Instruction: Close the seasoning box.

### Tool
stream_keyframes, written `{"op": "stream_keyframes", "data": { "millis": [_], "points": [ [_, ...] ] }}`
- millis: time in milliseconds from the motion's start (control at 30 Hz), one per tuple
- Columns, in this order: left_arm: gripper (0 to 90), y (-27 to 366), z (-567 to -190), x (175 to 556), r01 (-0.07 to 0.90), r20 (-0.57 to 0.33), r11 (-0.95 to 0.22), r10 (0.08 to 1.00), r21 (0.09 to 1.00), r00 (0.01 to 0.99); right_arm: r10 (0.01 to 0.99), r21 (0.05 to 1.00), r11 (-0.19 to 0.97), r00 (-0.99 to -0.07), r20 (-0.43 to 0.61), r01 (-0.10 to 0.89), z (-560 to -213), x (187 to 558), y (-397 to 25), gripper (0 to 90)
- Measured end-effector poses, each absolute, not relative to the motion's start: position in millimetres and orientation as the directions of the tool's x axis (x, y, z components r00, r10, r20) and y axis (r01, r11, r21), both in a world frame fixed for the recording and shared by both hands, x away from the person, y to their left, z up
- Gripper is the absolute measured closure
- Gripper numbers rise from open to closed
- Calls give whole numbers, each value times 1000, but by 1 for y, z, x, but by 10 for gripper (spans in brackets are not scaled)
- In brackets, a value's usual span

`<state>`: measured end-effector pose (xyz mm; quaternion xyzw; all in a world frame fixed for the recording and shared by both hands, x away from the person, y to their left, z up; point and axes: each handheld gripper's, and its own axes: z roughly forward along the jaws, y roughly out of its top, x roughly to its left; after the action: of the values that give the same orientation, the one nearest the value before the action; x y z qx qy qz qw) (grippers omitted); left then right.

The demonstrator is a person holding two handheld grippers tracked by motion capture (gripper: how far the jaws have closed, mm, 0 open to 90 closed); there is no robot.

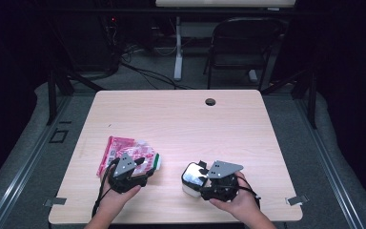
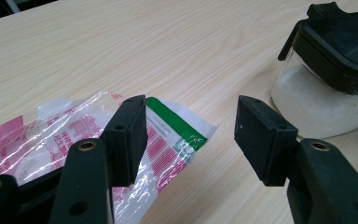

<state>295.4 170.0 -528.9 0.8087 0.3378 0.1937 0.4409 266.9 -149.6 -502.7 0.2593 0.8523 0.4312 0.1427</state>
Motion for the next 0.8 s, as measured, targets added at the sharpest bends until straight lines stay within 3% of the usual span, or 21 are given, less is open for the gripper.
{"op": "stream_keyframes", "data": {
  "millis": [800],
  "points": [
    [442,170,-529,296,376,14,-385,715,843,699,582,821,461,-813,7,337,-499,270,-153,455]
  ]
}}
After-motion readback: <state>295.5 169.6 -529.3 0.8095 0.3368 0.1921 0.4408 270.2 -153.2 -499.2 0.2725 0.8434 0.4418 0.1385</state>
